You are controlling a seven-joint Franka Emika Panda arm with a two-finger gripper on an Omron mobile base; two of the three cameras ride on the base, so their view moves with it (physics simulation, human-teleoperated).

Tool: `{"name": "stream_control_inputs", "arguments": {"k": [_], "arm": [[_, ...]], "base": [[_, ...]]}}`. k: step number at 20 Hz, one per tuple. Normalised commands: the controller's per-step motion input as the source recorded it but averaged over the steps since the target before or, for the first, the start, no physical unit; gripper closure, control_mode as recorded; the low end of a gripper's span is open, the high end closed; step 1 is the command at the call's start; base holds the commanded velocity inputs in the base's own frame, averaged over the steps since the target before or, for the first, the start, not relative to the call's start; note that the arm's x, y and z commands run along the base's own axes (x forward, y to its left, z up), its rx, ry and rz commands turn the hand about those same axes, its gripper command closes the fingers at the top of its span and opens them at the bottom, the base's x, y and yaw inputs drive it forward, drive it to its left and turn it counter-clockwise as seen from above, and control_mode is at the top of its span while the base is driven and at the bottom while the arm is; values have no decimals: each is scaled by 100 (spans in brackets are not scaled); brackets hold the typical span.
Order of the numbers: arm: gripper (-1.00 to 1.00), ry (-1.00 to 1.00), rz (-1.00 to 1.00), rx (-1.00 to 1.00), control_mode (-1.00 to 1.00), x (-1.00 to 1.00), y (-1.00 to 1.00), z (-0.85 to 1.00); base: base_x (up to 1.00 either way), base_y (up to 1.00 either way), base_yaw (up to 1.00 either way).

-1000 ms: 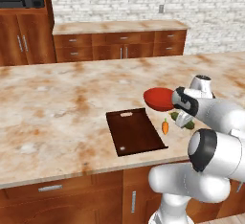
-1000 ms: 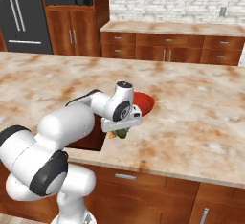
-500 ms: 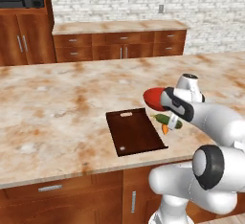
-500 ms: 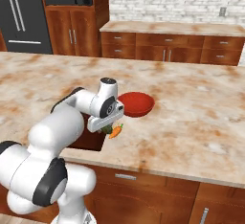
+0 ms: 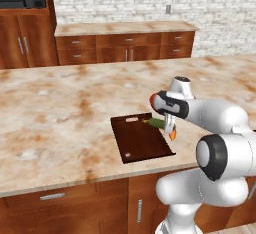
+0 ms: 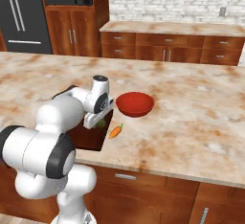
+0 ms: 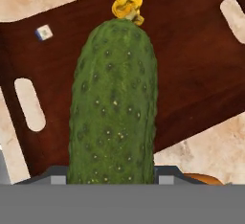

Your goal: Place the two vegetables and bowl onto the tray for setting up a vegetable dip station.

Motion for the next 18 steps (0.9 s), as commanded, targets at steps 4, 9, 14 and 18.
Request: {"name": "stream_control_inputs", "arguments": {"k": [4,9,14,18], "arm": [[100,0,18,-1,-100,51,6,0],[100,0,19,-6,-100,38,34,0],[100,0,7,-12,-100,29,47,-1],[100,0,0,-3,-100,39,12,-2]], "base": [[0,0,0],[0,0,0],[0,0,0],[0,0,0]]}}
